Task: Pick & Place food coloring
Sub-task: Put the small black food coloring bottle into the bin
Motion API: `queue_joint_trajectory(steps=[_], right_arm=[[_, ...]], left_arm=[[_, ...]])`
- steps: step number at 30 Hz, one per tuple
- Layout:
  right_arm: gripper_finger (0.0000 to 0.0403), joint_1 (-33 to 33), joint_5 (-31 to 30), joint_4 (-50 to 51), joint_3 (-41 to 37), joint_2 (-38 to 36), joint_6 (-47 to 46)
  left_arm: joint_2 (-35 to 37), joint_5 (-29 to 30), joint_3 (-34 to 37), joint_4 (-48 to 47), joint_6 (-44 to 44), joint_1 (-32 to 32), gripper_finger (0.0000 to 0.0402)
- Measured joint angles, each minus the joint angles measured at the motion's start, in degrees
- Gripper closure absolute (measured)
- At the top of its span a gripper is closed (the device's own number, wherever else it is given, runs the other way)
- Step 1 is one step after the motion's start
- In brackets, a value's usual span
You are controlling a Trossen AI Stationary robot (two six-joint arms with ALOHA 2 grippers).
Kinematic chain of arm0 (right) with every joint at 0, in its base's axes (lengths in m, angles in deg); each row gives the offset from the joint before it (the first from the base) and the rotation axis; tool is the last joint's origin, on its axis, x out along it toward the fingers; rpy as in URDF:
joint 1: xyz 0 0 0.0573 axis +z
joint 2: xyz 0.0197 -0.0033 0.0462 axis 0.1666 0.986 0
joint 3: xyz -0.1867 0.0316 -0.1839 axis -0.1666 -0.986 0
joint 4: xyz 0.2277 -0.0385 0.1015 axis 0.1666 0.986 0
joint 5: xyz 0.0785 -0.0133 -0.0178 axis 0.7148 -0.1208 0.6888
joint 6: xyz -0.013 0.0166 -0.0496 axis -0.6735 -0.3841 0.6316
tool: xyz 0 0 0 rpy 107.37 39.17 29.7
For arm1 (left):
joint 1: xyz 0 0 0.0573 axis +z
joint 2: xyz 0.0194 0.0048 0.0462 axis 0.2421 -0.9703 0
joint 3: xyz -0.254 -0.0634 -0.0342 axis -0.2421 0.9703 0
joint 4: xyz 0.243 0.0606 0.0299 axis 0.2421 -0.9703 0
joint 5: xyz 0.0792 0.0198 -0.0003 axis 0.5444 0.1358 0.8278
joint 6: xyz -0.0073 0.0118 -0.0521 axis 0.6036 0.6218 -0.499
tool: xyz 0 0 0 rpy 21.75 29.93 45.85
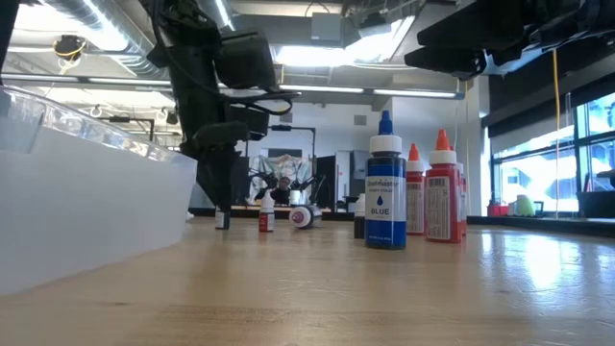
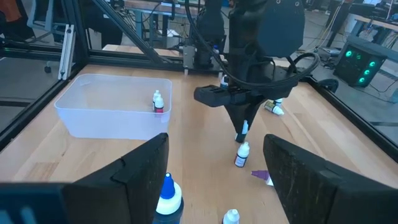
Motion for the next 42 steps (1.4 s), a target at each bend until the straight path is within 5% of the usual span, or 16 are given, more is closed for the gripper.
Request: queue_joint_trajectory(steps=[15, 32, 42], right_arm=[[0.0138, 0.0, 0.02, 0.05, 0.0, 0.0, -0.08], [0.0138, 0.01, 0.07, -0.54, 0.0, 0.0, -1.78], [0.0138, 0.0, 0.07, -0.5, 0.0, 0.0, -2.14]], left_arm=[[0.1, 0.03, -16.31, -22.46, -5.38, -12.7, 0.0337], [2.1, 5.45, -17.16, -27.09, -31.66, -30.85, 0.0337], [1.14, 13.1, -17.13, -26.2, -38.83, -35.0, 0.0337]])
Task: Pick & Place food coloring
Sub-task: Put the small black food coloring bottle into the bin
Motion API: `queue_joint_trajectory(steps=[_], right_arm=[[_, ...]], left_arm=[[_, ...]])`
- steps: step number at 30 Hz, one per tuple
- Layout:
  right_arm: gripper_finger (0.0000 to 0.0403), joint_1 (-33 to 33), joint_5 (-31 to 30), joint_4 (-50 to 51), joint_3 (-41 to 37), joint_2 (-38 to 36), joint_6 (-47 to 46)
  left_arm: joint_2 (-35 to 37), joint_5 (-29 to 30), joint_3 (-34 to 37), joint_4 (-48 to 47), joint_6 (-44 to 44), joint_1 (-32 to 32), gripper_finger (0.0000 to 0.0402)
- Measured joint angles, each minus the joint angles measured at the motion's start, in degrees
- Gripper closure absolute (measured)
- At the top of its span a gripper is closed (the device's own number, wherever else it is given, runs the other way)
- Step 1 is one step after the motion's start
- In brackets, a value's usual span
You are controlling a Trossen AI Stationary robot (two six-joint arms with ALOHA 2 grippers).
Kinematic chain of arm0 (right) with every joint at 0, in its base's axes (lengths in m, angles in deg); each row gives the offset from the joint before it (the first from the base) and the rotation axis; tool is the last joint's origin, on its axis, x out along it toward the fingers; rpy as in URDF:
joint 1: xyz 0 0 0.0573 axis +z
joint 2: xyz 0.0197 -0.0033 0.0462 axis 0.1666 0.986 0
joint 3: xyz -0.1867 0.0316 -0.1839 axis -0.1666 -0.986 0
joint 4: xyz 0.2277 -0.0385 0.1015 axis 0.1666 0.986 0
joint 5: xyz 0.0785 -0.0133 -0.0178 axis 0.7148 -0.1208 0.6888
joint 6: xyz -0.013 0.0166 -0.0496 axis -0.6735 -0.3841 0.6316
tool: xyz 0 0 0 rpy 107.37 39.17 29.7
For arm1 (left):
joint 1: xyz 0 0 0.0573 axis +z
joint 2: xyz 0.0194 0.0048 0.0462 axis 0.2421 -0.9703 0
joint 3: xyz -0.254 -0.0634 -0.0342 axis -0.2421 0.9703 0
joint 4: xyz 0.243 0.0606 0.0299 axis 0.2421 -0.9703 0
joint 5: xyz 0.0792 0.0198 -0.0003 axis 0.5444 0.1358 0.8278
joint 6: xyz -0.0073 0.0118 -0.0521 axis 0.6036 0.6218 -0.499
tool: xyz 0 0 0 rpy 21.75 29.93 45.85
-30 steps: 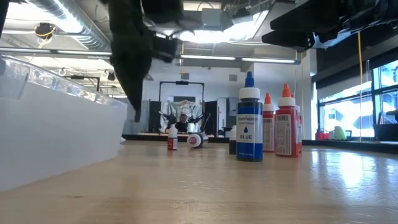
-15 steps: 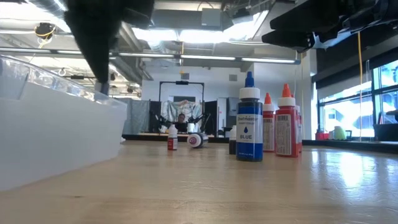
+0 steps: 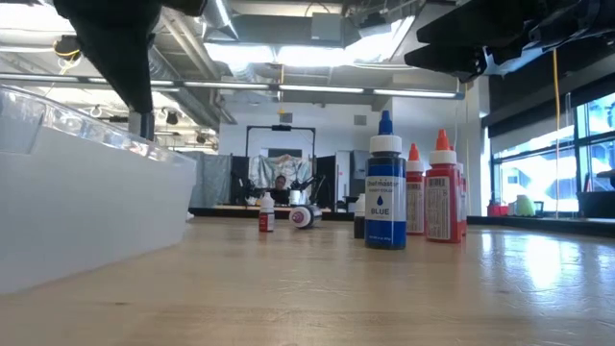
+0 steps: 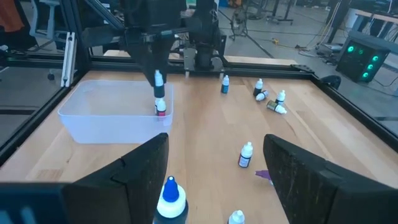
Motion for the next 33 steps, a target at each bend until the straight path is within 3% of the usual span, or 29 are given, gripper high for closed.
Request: queue_joint_trajectory(steps=[16, 33], right_arm=[[0.0138, 0.0, 0.01, 0.03, 0.0, 0.01, -0.02], [0.0138, 0.02, 0.0, 0.07, 0.0, 0.0, 0.02]], left_arm=[[-10.01, -3.26, 0.09, 0.2, -0.17, 1.48, 0.0331], [-12.71, -3.88, 0.09, 0.44, -0.47, 2.56, 0.0329]])
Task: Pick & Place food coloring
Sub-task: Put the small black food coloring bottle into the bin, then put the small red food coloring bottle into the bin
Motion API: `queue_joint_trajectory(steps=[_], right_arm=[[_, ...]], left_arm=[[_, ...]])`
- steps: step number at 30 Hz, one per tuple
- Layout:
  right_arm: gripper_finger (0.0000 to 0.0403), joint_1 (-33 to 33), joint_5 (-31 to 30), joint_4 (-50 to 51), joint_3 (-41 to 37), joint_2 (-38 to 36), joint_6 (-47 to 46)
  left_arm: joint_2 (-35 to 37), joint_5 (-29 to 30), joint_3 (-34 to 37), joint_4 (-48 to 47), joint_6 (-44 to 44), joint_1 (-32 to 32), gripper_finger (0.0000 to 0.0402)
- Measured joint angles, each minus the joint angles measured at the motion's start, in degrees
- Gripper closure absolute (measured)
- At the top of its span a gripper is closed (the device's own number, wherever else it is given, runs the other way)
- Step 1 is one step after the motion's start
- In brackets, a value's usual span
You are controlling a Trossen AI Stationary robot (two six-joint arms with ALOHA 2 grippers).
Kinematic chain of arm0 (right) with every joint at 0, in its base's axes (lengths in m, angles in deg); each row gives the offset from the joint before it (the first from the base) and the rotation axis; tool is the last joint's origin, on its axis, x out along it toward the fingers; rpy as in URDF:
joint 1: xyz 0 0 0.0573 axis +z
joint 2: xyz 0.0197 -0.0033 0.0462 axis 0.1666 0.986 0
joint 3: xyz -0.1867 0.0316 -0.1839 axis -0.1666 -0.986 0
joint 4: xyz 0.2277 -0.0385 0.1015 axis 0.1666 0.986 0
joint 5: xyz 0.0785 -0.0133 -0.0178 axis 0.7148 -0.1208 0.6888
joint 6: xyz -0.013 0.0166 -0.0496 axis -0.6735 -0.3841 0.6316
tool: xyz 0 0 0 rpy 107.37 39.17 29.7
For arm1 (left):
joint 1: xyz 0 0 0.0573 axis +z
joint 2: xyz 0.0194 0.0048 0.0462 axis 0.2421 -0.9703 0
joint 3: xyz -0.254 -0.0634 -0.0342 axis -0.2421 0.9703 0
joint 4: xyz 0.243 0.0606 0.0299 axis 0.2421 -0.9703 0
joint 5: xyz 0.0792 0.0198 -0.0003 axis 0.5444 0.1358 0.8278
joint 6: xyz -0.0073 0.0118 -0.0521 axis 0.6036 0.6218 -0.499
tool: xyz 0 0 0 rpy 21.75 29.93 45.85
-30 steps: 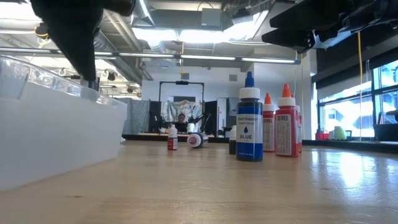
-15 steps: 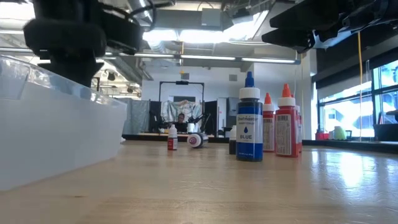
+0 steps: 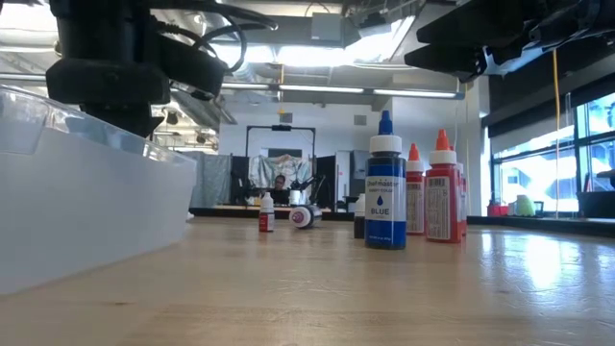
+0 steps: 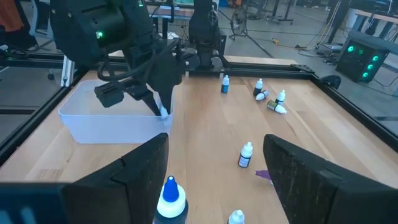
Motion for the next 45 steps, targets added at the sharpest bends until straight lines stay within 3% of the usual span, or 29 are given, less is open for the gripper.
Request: queue_joint_trajectory(steps=[9, 23, 33, 39, 45], right_arm=[[0.0138, -0.01, 0.01, 0.0, 0.0, 0.0, -0.02], [0.0138, 0.0, 0.0, 0.0, 0.0, 0.0, 0.02], [0.0138, -0.02, 0.01, -0.02, 0.0, 0.0, 0.0], [0.0138, -0.02, 0.01, -0.02, 0.0, 0.0, -0.02], [0.0138, -0.02, 0.02, -0.02, 0.0, 0.0, 0.04]], left_arm=[[0.0, 0.26, 0.0, 0.0, 0.01, 0.01, 0.0324], [0.1, 0.05, 0.0, -0.04, -0.38, 0.01, 0.0275], [4.19, -1.05, 0.0, -0.46, 0.25, 0.01, 0.0276], [8.2, 4.79, -0.02, -0.43, 1.1, 0.69, 0.0272], [11.27, 15.6, -0.02, 1.12, 1.75, 3.26, 0.0271]])
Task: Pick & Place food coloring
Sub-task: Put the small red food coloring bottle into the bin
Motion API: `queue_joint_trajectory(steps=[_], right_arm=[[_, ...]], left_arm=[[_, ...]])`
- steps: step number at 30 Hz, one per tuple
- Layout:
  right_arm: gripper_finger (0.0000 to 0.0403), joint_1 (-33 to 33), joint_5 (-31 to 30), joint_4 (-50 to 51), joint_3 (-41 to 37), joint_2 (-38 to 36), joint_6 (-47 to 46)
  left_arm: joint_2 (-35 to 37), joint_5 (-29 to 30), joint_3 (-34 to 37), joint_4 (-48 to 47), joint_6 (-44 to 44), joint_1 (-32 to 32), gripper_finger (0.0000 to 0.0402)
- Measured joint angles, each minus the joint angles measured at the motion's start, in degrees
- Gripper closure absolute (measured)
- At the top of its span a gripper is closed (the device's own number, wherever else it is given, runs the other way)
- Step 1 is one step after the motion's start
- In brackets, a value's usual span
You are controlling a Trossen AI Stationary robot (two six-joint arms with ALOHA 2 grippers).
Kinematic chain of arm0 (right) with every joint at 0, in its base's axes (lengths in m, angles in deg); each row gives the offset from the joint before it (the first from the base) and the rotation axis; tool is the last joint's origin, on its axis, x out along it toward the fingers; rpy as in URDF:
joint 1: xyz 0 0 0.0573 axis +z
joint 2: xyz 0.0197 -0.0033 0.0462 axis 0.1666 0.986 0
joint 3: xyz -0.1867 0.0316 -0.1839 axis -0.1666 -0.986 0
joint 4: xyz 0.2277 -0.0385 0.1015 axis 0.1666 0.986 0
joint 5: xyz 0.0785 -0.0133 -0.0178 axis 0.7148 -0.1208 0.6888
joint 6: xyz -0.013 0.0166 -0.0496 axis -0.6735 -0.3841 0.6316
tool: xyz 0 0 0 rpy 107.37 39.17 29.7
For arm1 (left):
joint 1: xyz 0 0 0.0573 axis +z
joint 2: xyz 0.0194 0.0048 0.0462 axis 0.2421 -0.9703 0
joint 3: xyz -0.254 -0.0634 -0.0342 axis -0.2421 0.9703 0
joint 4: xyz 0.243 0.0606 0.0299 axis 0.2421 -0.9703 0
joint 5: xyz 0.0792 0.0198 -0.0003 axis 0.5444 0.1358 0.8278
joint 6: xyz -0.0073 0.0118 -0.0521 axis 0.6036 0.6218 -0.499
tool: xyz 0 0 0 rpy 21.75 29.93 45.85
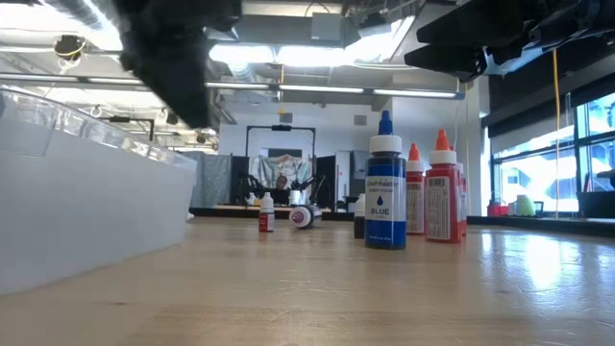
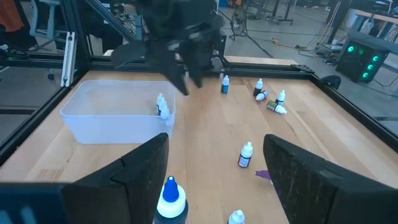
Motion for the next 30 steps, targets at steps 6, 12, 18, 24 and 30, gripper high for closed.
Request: queue_joint_trajectory(steps=[6, 12, 18, 24, 30], right_arm=[[0.0138, 0.0, 0.0, 0.0, 0.0, 0.01, 0.1], [0.0138, 0.01, 0.0, 0.11, 0.0, 0.0, 0.22], [0.0138, 0.01, 0.0, 0.63, 0.0, 0.0, 0.28], [0.0138, 0.02, 0.0, 1.13, 0.0, 0.0, 0.33], [0.0138, 0.02, -0.02, 1.27, 0.0, 0.0, 0.33]], left_arm=[[0.38, -2.93, -0.02, 7.67, 8.95, 4.19, 0.0271], [-0.05, -4.32, -0.04, 17.42, 20.3, 9.67, 0.0274], [-0.1, -5.39, -0.04, 19.68, 21.46, 14.41, 0.0274], [-1.36, -3.61, -0.11, 19.89, 24.01, 16.82, 0.0274], [-4.14, -4.09, -0.04, 19.63, 22.74, 17.58, 0.0265]])
